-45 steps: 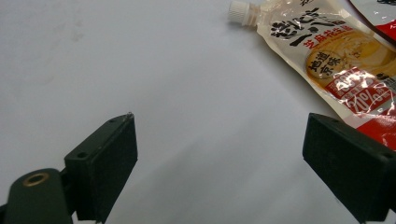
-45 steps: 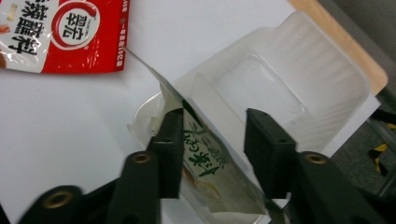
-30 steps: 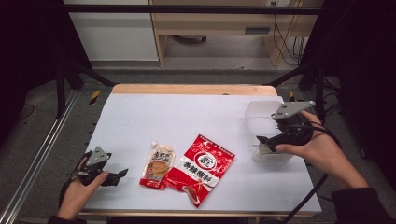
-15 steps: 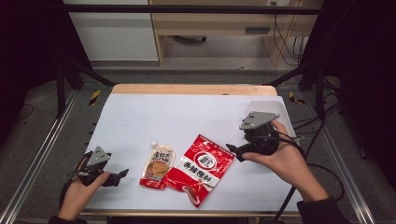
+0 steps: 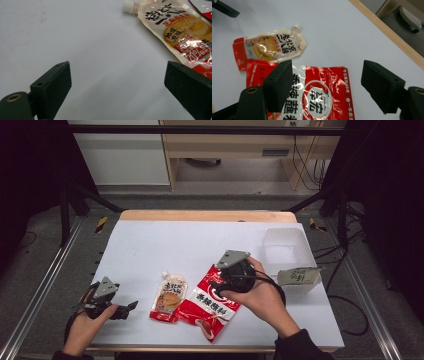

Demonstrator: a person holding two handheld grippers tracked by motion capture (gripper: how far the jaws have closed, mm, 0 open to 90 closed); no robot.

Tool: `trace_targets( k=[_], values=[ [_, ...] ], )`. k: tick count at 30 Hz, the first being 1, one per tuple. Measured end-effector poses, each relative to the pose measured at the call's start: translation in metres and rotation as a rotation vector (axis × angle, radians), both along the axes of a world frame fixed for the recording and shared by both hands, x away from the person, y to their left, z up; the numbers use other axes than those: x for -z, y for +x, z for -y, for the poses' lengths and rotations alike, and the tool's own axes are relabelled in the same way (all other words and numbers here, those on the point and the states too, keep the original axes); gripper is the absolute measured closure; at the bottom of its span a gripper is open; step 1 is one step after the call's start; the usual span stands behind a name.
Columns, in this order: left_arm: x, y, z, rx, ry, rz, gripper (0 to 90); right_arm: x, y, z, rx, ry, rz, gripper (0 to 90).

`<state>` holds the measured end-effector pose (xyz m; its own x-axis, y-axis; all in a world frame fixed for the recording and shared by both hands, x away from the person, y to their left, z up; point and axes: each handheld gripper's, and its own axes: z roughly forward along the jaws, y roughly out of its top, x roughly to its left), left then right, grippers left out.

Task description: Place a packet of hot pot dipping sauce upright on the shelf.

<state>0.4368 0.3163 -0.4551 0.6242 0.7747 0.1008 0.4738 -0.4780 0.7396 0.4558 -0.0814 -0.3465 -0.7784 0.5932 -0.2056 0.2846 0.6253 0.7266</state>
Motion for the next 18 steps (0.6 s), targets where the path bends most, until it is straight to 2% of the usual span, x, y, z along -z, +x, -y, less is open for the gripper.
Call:
trace_targets(
  k=[4,10,18],
  values=[
    [0.0,-0.001,0.001,0.001,0.0,0.005,7.0,0.008,0.009,-0.021,0.006,0.023,-0.012,31.8],
    [0.0,-0.001,0.0,0.005,0.006,0.006,7.0,0.017,0.02,-0.05,0.002,0.028,-0.028,36.6],
    [-0.001,-0.001,0.001,0.008,0.013,0.005,7.0,0.032,0.031,-0.073,0.002,0.039,-0.054,42.8]
  ],
)
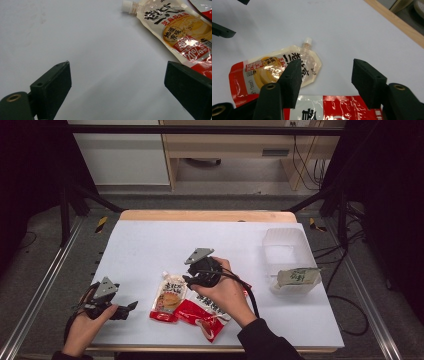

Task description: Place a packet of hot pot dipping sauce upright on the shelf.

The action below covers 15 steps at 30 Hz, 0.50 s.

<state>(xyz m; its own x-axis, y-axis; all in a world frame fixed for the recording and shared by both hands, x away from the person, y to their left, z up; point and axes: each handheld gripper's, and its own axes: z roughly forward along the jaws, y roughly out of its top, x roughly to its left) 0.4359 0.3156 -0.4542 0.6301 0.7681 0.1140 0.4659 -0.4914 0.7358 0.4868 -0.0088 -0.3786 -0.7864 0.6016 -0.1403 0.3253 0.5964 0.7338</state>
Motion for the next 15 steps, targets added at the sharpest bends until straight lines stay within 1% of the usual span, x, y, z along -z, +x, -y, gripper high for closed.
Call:
trace_targets(
  k=[1,2,4,7,11,13,15],
  values=[
    [0.0,0.0,0.0,0.0,0.001,0.001,7.0,0.003,0.002,-0.002,-0.001,0.005,-0.013,44.7],
    [0.0,0.0,0.0,0.001,0.003,0.0,7.0,0.005,0.002,-0.004,0.001,0.004,-0.016,45.3],
    [0.0,0.0,0.0,0.001,0.003,-0.001,7.1,0.009,0.005,-0.008,-0.004,-0.015,-0.022,48.2],
    [0.001,0.001,0.001,0.003,0.003,-0.002,7.1,0.016,0.01,-0.013,-0.006,-0.015,-0.034,53.5],
    [0.001,0.0,0.001,0.004,0.006,-0.001,7.2,0.028,0.018,-0.021,-0.004,-0.015,-0.072,58.1],
    [0.001,0.0,0.001,0.003,0.004,-0.001,7.1,0.036,0.021,-0.025,0.008,0.002,-0.092,60.1],
    [0.001,0.0,0.001,0.005,0.007,-0.002,7.2,0.042,0.024,-0.027,0.01,0.0,-0.108,61.1]
  ],
)
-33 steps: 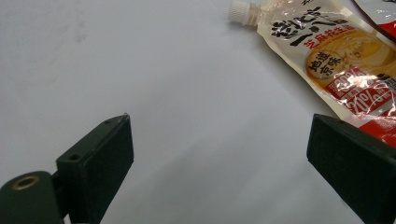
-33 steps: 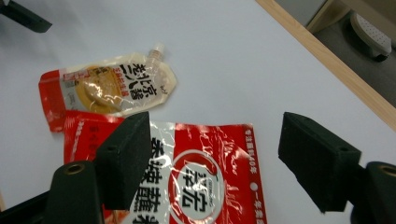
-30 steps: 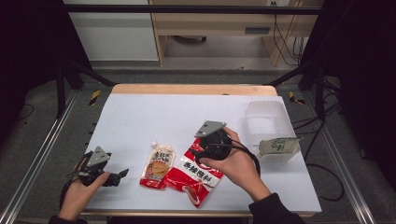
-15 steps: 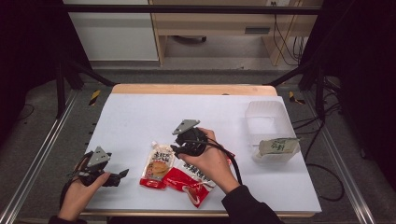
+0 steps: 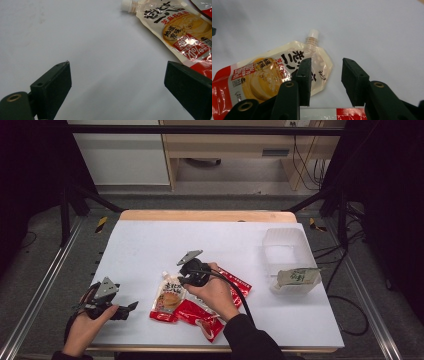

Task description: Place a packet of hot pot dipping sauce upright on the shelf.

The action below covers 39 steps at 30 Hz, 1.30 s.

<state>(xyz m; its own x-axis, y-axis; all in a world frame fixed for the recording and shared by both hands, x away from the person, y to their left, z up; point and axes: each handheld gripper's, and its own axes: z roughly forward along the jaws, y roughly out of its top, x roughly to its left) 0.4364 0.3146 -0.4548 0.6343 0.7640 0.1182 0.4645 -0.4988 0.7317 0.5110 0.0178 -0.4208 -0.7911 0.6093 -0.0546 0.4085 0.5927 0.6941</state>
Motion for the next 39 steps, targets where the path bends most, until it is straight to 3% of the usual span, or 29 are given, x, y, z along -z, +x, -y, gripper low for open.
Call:
trace_targets(
  k=[8,24,33,39],
  values=[
    [0.0,0.0,0.001,0.001,-0.005,0.001,7.3,0.022,0.01,-0.009,0.009,0.018,-0.046,62.2],
    [0.001,0.0,0.002,0.009,-0.009,-0.008,7.5,0.044,0.02,-0.016,0.032,0.008,-0.122,57.5],
    [0.001,0.0,0.003,0.015,-0.007,-0.01,7.8,0.045,0.019,-0.017,0.044,0.0,-0.146,61.9],
    [0.001,0.001,0.003,0.017,-0.007,-0.011,7.9,0.047,0.018,-0.015,0.042,0.014,-0.157,70.6]
  ],
)
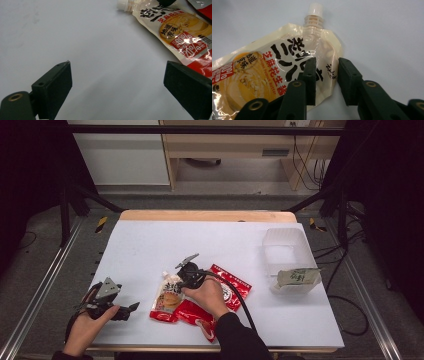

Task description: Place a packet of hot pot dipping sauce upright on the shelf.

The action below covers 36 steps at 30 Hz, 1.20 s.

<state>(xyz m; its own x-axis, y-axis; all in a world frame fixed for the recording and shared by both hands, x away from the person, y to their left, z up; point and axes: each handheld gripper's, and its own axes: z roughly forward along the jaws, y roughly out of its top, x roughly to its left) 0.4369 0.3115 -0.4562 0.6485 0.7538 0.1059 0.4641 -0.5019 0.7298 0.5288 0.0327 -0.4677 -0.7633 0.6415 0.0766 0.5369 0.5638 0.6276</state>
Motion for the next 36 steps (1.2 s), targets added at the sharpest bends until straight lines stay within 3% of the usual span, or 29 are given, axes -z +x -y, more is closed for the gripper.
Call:
trace_targets(
  k=[7,13,23,36],
  values=[
    [0.0,0.0,0.0,0.007,0.005,-0.002,8.1,0.0,-0.006,-0.003,-0.032,-0.015,0.026,86.6],
    [0.0,0.0,0.0,0.004,-0.001,0.0,8.2,-0.008,-0.008,-0.006,-0.049,0.005,0.065,89.3],
    [-0.003,0.0,-0.003,0.0,-0.014,0.008,8.6,-0.048,-0.009,-0.01,-0.058,0.086,0.176,90.0],
    [-0.013,-0.003,-0.006,-0.003,-0.052,0.04,9.4,-0.095,-0.011,0.001,-0.093,0.111,0.269,90.0]
  ],
)
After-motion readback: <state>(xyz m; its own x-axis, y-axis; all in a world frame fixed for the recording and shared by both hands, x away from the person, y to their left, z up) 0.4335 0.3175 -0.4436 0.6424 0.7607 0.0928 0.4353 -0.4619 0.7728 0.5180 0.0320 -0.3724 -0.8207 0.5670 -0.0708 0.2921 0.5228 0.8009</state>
